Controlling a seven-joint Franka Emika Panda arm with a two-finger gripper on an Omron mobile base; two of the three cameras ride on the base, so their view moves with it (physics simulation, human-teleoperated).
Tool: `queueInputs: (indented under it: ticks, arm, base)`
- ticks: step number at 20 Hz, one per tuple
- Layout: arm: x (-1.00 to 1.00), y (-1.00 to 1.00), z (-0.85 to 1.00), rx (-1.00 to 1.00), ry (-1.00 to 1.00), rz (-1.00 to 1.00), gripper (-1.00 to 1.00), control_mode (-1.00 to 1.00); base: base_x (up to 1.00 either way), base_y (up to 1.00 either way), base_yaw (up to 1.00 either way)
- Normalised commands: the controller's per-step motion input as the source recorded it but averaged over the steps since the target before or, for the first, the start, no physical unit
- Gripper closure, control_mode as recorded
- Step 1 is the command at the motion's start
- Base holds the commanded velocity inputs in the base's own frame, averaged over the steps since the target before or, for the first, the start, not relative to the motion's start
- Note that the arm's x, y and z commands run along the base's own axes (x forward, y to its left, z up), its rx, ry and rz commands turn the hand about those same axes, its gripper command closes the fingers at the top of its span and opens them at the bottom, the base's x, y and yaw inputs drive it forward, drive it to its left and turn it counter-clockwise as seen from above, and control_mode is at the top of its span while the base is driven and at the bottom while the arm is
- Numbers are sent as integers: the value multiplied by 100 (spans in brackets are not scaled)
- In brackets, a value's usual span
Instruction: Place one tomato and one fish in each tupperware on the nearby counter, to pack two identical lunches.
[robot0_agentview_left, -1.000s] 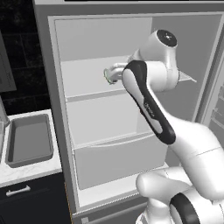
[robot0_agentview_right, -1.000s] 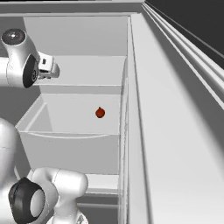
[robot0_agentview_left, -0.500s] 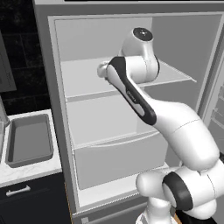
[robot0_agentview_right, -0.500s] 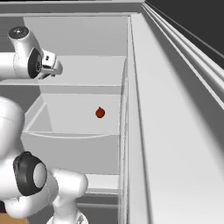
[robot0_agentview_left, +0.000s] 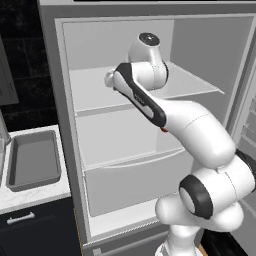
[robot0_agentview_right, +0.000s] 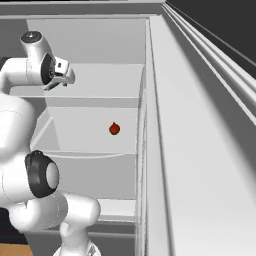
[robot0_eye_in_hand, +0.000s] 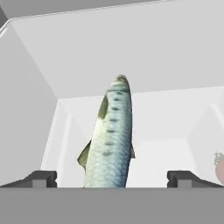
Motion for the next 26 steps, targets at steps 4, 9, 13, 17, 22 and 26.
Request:
queueInputs:
  ticks: [4,9,13,17,22,26]
  arm:
    - [44,23,-22,-2,0,0,-100,-100]
    - [27,2,-36,-1,1,-4,100,-100]
    - [-11,-14,-71,-1,1,-15,100,-100]
    - [-20,-22,-61,0,0,-14,100,-100]
    - [-72,-41,-33,0,-1,-12,100,-100]
    - [-100,-62,0,0,-6,-10,100,-100]
  base:
    - [0,0,0]
    - [0,0,0]
    - [0,0,0]
    - [0,0,0]
    - [0,0,0]
    - [0,0,0]
